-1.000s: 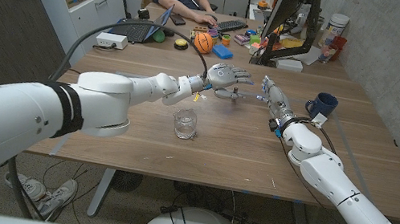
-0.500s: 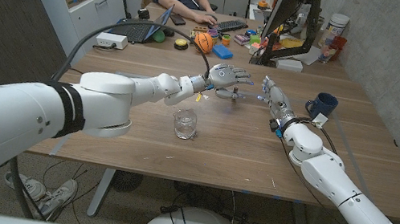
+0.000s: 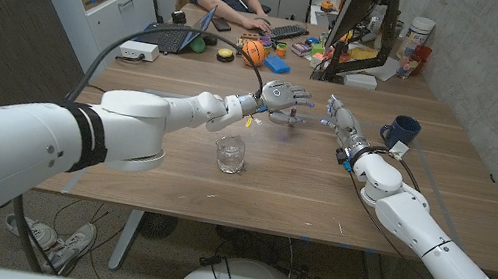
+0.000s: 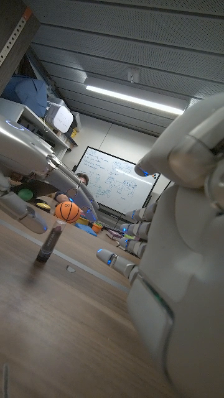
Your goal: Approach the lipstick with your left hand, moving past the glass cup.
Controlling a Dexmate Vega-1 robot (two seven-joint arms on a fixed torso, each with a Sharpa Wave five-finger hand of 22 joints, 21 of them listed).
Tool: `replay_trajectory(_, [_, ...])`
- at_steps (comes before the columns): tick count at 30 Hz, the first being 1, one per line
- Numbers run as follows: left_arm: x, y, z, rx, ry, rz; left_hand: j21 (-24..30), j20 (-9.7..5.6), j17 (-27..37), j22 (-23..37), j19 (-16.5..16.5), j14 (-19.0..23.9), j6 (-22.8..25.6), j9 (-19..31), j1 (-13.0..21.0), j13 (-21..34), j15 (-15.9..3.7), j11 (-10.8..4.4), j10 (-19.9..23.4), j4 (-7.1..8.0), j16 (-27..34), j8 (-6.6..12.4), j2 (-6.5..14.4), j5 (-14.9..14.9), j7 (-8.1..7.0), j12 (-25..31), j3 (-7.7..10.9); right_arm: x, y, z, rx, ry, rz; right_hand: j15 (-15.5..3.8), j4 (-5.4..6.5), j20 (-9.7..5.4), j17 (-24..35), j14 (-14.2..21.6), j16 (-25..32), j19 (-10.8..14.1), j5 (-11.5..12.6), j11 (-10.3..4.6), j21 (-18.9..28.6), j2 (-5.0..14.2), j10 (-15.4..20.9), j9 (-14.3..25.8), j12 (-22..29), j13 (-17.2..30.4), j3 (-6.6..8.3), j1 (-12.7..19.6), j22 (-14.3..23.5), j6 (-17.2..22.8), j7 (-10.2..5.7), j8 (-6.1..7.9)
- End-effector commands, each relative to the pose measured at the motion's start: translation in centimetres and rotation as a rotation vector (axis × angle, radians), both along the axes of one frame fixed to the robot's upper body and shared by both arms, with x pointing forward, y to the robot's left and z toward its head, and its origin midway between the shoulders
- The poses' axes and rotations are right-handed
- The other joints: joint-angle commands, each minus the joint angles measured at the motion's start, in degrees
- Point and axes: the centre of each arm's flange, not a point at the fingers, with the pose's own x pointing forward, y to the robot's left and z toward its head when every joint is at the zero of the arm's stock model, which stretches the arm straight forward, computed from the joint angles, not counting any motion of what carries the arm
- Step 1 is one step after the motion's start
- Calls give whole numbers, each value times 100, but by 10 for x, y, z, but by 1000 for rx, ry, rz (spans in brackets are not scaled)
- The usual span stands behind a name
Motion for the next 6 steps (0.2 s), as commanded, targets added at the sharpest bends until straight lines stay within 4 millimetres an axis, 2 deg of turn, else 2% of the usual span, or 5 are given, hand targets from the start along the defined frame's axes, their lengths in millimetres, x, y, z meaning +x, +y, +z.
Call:
replay_trajectory(1, [5, 0, -4, -10, 25, 36, -18, -22, 10, 15, 16, 27, 26, 10, 13, 11, -34, -2, 8, 12, -22, -10, 42, -11, -25, -21, 22, 1, -1, 1, -3, 5, -2, 36, -12, 27, 5, -293, -32, -617, 43, 7, -15, -13, 33, 15, -8, 8, -24, -66, 19, 29, 25, -5])
replay_trajectory(6, [5, 0, -3, -25, 33, 35, -21, -21, 10, 16, 27, 37, 31, 10, 9, 11, -34, -8, -15, 13, -24, -13, 41, -14, -25, -34, 18, 1, -1, 2, -3, 5, -1, 36, -13, 30, 4, -288, -42, -616, 47, -1, -31, -11, 28, 14, -13, 8, -28, -69, 19, 28, 26, -6])
